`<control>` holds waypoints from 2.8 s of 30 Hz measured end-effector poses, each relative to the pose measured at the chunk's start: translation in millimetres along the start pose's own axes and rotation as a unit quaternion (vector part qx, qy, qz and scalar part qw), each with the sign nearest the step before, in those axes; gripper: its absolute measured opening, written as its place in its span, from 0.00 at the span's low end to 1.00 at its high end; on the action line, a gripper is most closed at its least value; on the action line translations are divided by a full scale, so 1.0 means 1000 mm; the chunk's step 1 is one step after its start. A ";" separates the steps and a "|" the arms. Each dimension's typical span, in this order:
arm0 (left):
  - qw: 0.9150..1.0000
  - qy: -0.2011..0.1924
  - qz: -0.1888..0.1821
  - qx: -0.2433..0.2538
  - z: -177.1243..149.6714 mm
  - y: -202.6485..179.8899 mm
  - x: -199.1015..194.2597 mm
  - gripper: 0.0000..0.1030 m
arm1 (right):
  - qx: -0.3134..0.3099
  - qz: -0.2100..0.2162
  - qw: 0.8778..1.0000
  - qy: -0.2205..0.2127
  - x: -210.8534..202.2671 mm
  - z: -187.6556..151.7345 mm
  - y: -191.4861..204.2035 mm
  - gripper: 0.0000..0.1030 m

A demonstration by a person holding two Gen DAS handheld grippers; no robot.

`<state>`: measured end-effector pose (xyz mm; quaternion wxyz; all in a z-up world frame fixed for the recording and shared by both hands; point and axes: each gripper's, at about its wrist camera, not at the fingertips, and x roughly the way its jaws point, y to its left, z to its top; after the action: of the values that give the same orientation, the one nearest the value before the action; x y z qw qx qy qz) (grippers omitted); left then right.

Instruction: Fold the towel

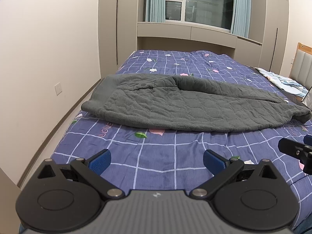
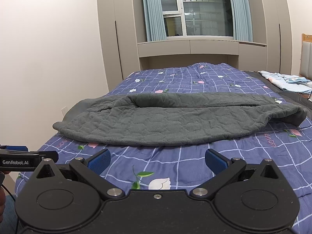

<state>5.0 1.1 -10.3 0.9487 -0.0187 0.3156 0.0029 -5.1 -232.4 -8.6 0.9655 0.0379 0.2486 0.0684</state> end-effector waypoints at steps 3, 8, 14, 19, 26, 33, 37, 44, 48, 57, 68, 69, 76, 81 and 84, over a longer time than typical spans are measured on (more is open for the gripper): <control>1.000 0.001 0.000 0.000 0.000 0.000 0.000 0.99 | 0.001 0.000 1.000 0.001 0.000 0.000 0.000 1.00; 1.000 0.003 0.000 -0.001 -0.001 0.001 0.000 1.00 | 0.000 0.002 1.000 0.002 -0.001 -0.001 0.000 1.00; 1.000 0.005 0.000 0.000 0.000 0.001 0.000 0.99 | 0.000 0.003 1.000 0.005 0.001 0.001 -0.001 1.00; 1.000 0.009 0.001 0.001 -0.002 0.001 0.000 1.00 | 0.002 0.001 1.000 0.007 0.002 0.000 -0.002 1.00; 1.000 0.018 0.002 0.003 0.000 0.000 0.005 1.00 | 0.006 0.001 1.000 0.013 0.004 -0.001 -0.002 1.00; 1.000 0.029 0.003 0.005 0.000 -0.001 0.010 1.00 | 0.009 0.002 1.000 0.022 0.011 -0.002 -0.002 1.00; 0.999 0.045 0.000 0.003 0.002 -0.001 0.018 1.00 | 0.010 0.004 0.999 0.039 0.018 -0.001 -0.003 1.00; 0.997 0.079 -0.003 0.002 0.017 -0.001 0.038 0.99 | 0.013 0.016 0.996 0.085 0.038 0.014 -0.004 1.00; 0.997 0.076 0.006 0.014 0.036 -0.002 0.050 0.99 | -0.004 -0.008 0.992 0.129 0.060 0.033 -0.002 1.00; 0.997 0.064 0.029 0.034 0.091 -0.001 0.094 1.00 | -0.056 -0.020 0.987 0.152 0.106 0.058 0.000 1.00; 0.995 0.073 0.052 0.054 0.144 0.005 0.168 1.00 | -0.083 -0.005 0.984 0.159 0.170 0.099 -0.011 1.00; 0.994 0.073 0.054 0.055 0.149 0.005 0.175 1.00 | -0.083 -0.004 0.984 0.159 0.176 0.103 -0.012 1.00; 0.993 0.065 0.064 0.076 0.183 0.006 0.223 1.00 | -0.086 0.002 0.984 0.155 0.223 0.128 -0.021 1.00; 0.991 0.059 0.091 0.080 0.206 0.011 0.259 1.00 | -0.087 0.017 0.985 0.149 0.256 0.141 -0.030 1.00; 0.988 0.055 0.099 0.105 0.220 0.013 0.283 1.00 | -0.102 0.057 0.987 0.113 0.270 0.152 -0.038 1.00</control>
<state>363.0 21.0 -3.6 0.9217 0.1119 0.3660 0.0626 307.1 -235.6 -7.7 0.9247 -0.0549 0.3448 0.1520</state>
